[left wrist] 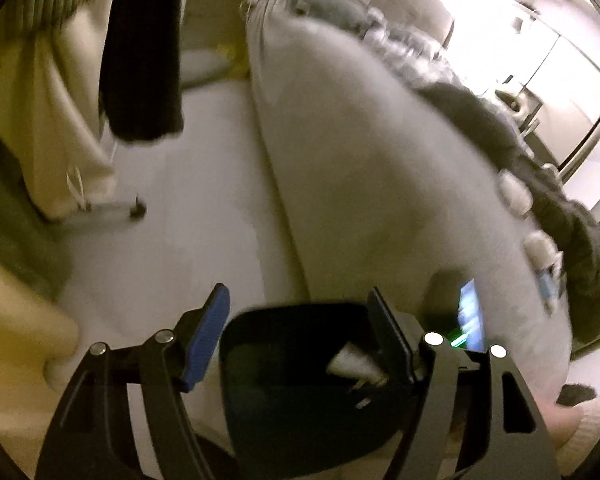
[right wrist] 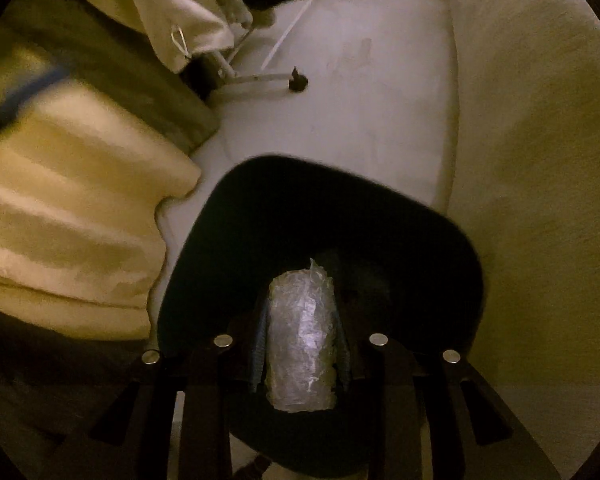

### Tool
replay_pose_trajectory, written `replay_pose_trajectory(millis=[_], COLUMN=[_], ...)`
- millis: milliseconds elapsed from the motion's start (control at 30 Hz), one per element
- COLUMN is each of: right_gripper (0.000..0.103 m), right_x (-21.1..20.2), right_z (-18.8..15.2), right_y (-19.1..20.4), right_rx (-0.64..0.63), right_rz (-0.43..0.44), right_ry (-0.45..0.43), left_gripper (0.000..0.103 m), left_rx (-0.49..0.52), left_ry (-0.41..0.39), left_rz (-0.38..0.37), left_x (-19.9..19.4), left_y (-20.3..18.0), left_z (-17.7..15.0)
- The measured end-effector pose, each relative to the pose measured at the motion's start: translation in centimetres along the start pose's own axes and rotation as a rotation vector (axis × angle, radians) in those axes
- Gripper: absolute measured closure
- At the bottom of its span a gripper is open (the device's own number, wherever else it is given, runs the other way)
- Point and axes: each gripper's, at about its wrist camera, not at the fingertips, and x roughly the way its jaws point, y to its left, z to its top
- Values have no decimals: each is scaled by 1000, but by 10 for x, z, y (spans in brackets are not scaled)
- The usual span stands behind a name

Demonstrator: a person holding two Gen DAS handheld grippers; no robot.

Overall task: Collect trash
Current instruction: 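Carry the bubble wrap to the black bin and open the right tool, then return the right tool to the bed and grasp the black Face tissue packet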

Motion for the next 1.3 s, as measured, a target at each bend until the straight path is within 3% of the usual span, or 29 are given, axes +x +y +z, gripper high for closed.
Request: replay_pose_trajectory(millis=[267,300,333,400,700,967,1300], right_gripper=[71,64,43,32,25,16,10], right_x=[18,18,20,23,10,-57,-146], right_z=[-9,-11,-12,-13,-20,-17,-29], right_y=[13,14,16,19,28,23,-9], right_rx=[-57,-62,-68,-75,-112,-151,-156], right_rz=[-5,-6,0,-4,11,62,41], right_ry=[68,74,89,97,91,-89,-343], left_gripper=[36,36,37,37,39,39,39], left_rx=[52,62,72,89,113,158,177], left_ry=[-158,-180,-196,-229,-346,-366,-359], left_rz=[-21,-24,-25,-38,-89,-78,-114], left_x=[-36,-41,-44,-50,-73,-67,-53], left_y=[-33,-40,-44,-50,-95,-126,-155], left_z=[36,42,48,56,82,91,94])
